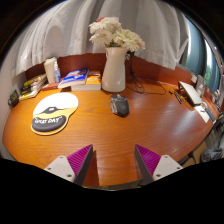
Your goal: Arrange mouse
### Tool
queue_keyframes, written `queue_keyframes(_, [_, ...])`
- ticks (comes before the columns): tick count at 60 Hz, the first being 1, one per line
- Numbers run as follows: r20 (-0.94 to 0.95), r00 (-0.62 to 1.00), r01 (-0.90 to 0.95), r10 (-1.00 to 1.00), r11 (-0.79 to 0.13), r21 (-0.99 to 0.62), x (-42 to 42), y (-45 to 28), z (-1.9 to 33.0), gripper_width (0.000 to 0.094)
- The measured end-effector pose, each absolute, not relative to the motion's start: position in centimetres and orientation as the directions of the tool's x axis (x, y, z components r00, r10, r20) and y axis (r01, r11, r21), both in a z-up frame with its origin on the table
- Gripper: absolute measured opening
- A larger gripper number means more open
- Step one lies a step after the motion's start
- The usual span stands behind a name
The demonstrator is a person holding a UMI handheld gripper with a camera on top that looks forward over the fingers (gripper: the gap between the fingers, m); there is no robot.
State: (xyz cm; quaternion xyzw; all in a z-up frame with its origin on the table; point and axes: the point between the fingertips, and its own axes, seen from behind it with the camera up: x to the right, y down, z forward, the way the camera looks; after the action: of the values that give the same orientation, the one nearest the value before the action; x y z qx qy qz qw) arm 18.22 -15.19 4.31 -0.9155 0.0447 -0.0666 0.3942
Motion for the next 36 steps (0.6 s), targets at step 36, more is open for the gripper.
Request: queue_keyframes(36, [-0.004, 1.000, -0.017, -0.021, -0.660, -0.751, 9.2, 1.5, 9.4, 0.0507])
